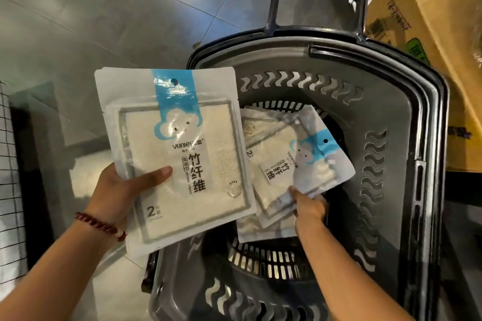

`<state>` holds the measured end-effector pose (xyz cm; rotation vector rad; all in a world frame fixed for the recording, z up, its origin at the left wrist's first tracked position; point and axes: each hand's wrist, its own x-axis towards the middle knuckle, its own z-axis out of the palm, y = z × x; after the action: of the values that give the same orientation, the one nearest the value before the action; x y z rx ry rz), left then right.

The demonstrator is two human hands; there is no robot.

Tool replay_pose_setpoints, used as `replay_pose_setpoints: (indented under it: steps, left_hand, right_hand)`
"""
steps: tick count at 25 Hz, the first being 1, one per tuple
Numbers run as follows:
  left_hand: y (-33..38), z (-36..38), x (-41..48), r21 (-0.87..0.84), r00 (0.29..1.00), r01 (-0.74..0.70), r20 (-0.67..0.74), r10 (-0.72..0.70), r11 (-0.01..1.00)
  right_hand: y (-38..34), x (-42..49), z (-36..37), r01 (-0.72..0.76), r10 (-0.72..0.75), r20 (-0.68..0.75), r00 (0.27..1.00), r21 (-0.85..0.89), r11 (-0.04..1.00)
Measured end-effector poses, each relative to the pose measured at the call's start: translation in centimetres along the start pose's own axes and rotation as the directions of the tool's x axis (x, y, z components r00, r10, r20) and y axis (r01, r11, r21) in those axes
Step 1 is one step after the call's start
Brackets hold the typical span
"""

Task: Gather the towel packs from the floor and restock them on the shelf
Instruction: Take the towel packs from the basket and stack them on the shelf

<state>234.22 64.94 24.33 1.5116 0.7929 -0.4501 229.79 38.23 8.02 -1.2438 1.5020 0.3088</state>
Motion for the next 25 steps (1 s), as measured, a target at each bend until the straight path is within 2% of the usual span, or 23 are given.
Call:
replay_pose_setpoints:
  steps: [1, 2, 4, 6, 8, 9, 11, 13, 15, 19, 22, 25]
  left_hand:
    - [0.0, 0.1, -0.1, -0.012, 1.0, -0.001, -0.009, 0.0, 1.0]
    - [0.0, 0.2, -0.3, -0.023, 1.0, -0.006, -0.022, 0.006, 1.0]
    - [0.3, 0.5, -0.9, 0.005, 0.998, -0.026, -0.049, 0.027, 1.0]
    - [0.8, 0.6, -1.5, 0.044, 0.996, -0.02, -0.084, 0.024, 0.999]
    - [1.2, 0.9, -1.9, 0.044, 0.993, -0.025, -0.115, 0.029, 0.999]
    - [1.5, 1.0, -2.2, 0.059, 0.99, -0.032, -0.133, 0.039, 0.998]
    - [1.8, 1.3, -2.6, 0.058, 0.987, -0.061, -0.145, 0.069, 0.996]
    - [2.2, 1.9, -3.3, 0.005, 0.986, -0.082, -0.145, 0.082, 0.997]
    - [2.5, 2.6, -3.8, -0.055, 0.991, -0.054, -0.122, 0.047, 0.997]
    - [2.9, 3.8, -4.8, -0.085, 0.998, 0.019, -0.063, -0.025, 0.996]
    - [2.7, 3.7, -5.3, -0.124, 1.0, 0.005, 0.005, -0.004, 0.992]
    - [2.0, 1.8, -4.6, -0.046, 1.0, -0.006, 0.005, 0.006, 0.999]
  right_hand:
    - [-0.4, -0.7, -0.4, 0.152, -0.153, -0.001, 0.988, -0.021, 0.988]
    - [-1.0, -1.8, -1.1, 0.325, -0.325, 0.01, 0.946, -0.033, 0.945]
    - [-2.9, -4.4, -3.0, 0.626, -0.62, 0.089, 0.779, -0.055, 0.778]
    - [-6.1, -7.5, -5.2, 0.78, -0.758, 0.197, 0.622, -0.078, 0.62]
    - [-9.5, -9.9, -7.6, 0.846, -0.801, 0.286, 0.526, -0.074, 0.528]
    - [-11.2, -10.8, -8.7, 0.857, -0.806, 0.316, 0.5, -0.049, 0.512]
    - [-13.6, -12.4, -10.3, 0.82, -0.776, 0.384, 0.501, 0.076, 0.567]
    - [-14.5, -13.7, -10.2, 0.697, -0.691, 0.488, 0.533, 0.208, 0.686]
    - [-14.0, -14.7, -8.7, 0.654, -0.615, 0.567, 0.548, 0.168, 0.738]
    - [-11.3, -16.2, -4.3, 0.684, -0.56, 0.613, 0.557, 0.044, 0.728]
    - [-9.1, -17.3, -1.6, 0.689, -0.545, 0.622, 0.563, 0.012, 0.725]
    - [-7.6, -16.6, -0.3, 0.665, -0.482, 0.674, 0.56, -0.019, 0.746]
